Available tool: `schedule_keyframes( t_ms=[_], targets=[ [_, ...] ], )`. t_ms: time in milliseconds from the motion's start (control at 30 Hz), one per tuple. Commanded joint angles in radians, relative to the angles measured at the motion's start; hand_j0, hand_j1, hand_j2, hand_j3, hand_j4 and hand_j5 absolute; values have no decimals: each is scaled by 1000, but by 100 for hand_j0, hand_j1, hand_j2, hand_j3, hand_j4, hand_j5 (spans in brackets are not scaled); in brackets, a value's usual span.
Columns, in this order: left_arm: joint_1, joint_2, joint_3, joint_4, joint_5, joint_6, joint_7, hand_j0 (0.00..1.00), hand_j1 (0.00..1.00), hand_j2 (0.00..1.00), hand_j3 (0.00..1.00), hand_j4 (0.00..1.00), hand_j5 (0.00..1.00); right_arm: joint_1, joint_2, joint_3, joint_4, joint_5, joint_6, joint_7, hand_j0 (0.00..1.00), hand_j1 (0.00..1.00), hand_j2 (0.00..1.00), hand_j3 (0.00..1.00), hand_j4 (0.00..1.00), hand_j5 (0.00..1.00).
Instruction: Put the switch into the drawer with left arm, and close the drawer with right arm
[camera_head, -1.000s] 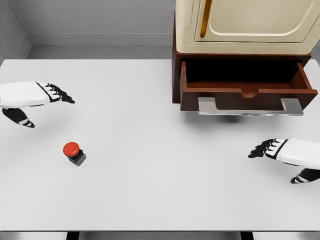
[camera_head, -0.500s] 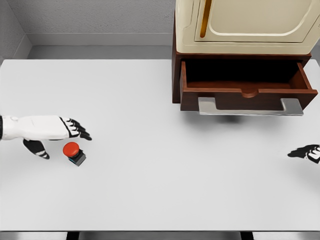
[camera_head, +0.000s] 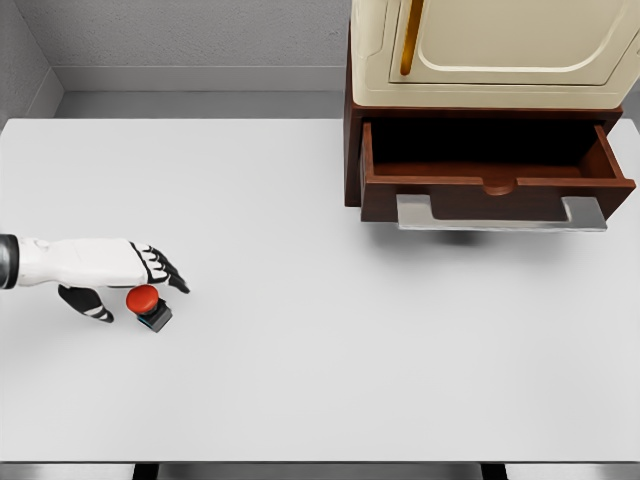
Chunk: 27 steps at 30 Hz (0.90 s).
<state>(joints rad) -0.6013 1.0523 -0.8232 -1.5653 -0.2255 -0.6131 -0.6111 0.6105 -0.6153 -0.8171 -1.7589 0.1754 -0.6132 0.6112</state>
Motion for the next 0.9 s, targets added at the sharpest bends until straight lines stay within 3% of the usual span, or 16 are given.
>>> schedule_keyframes(
  t_ms=[0,33,100,167,300,400,467,567,633,767,867],
  targets=[
    [0,0,-10,2,-12,2,0,86,86,86,86,86,86,-2,77,-1,-1,59,2,0,94,94,94,94,94,94],
    [0,0,-10,2,-12,2,0,86,86,86,86,86,86,-18,77,-1,1,102,2,0,100,100,100,100,100,100],
    [0,0,-10,-1,-11,2,0,86,86,86,86,86,86,-48,71,12,30,104,2,0,100,100,100,100,100,100],
    [-2,1,-8,1,-11,2,0,86,86,86,86,86,86,-86,68,153,16,122,2,0,100,100,100,100,100,100],
    [-8,8,-10,-10,-2,2,0,86,86,86,86,86,86,-60,74,194,-2,137,2,0,100,100,100,100,100,100],
    [-12,15,-8,-45,5,2,0,86,86,86,86,86,86,-94,71,246,-2,139,2,0,100,100,100,100,100,100],
    [-11,15,-8,-45,5,2,0,86,86,86,86,86,86,-100,111,234,-4,156,2,0,100,100,100,100,100,100],
    [-9,17,-10,-50,5,2,0,86,86,86,86,86,86,-101,195,138,-2,173,2,0,100,100,100,100,100,100],
    [-9,17,-10,-50,5,2,0,85,85,85,85,85,85,-120,218,139,-2,263,2,0,100,100,100,100,100,100],
    [-8,17,-11,-50,5,2,0,70,70,70,70,70,70,-195,224,190,-2,398,2,0,100,100,100,100,100,100],
    [-8,17,-11,-51,5,2,0,58,58,58,58,58,58,-209,236,197,-4,403,2,0,100,100,100,100,100,100]
  ],
)
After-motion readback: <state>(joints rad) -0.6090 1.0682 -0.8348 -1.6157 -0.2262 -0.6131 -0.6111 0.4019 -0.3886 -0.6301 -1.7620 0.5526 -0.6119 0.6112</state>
